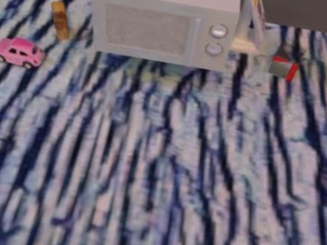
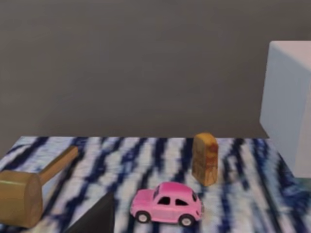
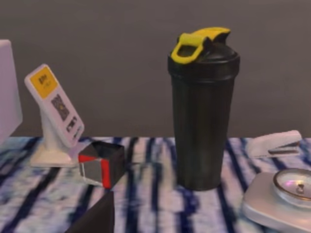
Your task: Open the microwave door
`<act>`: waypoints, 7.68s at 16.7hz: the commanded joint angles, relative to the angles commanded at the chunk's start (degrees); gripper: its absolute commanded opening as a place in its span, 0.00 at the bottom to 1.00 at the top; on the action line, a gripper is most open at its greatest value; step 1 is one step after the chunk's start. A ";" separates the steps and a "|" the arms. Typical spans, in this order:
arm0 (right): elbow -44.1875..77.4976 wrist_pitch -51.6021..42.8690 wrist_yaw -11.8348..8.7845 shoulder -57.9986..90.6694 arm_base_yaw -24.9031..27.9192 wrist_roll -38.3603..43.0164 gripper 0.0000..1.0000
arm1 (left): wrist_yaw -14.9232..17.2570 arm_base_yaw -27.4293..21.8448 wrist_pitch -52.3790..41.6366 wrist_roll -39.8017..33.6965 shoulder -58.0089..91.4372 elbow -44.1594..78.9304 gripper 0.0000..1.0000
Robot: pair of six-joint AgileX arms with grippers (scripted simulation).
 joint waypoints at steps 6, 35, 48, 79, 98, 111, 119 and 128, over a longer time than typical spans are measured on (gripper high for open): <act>0.00 0.00 0.00 0.00 0.00 0.00 1.00 | -0.16 -1.30 -2.68 -0.87 4.19 4.47 1.00; 0.00 0.00 0.00 0.00 0.00 0.00 1.00 | -15.60 -34.16 -80.86 -28.92 138.82 147.63 1.00; 0.00 0.00 0.00 0.00 0.00 0.00 1.00 | -17.63 -37.08 -82.96 -33.61 148.02 166.13 1.00; 0.00 0.00 0.00 0.00 0.00 0.00 1.00 | -16.44 -34.66 -70.44 -31.14 153.25 159.38 0.00; 0.00 0.00 0.00 0.00 0.00 0.00 1.00 | -17.38 -36.34 -58.70 -32.76 139.51 133.42 0.00; 0.00 0.00 0.00 0.00 0.00 0.00 1.00 | -17.38 -36.34 -58.70 -32.76 139.51 133.42 0.00; 0.00 0.00 0.00 0.00 0.00 0.00 1.00 | -17.38 -36.34 -58.70 -32.76 139.51 133.42 0.00; 0.00 0.00 0.00 0.00 0.00 0.00 1.00 | -16.00 -36.24 -54.81 -30.12 135.62 126.43 0.00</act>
